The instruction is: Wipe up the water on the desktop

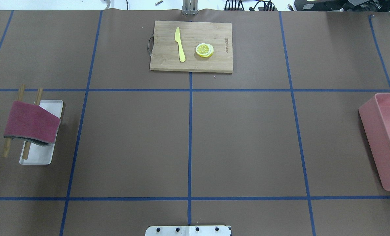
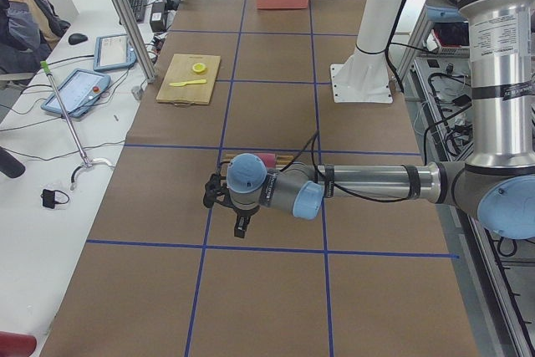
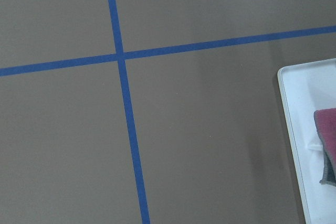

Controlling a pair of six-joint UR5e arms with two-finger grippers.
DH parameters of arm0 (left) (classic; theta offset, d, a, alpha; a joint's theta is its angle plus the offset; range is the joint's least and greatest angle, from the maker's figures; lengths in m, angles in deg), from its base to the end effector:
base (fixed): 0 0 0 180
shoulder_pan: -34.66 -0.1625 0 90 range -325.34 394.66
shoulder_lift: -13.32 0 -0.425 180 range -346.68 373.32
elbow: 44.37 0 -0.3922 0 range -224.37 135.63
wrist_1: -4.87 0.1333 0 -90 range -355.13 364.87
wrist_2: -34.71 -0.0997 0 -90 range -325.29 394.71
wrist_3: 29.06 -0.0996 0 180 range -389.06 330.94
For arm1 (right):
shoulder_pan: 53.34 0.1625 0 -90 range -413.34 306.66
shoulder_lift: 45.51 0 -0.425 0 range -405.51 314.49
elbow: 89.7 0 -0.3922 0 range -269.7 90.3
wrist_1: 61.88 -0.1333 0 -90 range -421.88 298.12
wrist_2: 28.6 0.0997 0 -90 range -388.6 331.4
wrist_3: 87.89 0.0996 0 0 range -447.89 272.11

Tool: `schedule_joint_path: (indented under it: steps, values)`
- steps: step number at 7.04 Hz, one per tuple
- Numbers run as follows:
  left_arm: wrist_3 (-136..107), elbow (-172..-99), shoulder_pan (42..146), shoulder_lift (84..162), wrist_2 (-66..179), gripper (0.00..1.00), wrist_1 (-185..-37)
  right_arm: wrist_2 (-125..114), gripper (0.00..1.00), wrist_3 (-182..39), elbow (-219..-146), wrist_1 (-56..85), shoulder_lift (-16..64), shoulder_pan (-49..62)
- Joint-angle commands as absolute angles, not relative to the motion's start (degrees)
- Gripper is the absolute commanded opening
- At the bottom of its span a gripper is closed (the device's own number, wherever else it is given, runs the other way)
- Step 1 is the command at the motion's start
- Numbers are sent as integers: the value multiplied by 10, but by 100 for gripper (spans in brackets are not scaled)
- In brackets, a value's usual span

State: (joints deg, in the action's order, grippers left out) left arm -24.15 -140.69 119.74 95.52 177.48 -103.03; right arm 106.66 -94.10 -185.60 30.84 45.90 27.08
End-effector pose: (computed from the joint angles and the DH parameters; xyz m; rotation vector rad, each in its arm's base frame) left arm -0.0155 -0.4500 0.6233 0.1866 0.9339 0.1321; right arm -0.0186 -0.4860 0.6237 0.0061 -0.7930 -0.2732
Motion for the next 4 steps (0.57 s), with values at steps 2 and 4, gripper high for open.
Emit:
schedule_joint_path:
  steps: [2,4]
  values:
    - [-245,-1403,1197,958,1779,98,-1075,1063,100,-939,-1850,308,442,271]
    - [-241,-1400,1196,975,1782,99,-1095,1061,100,-940,-1844,308,441,270]
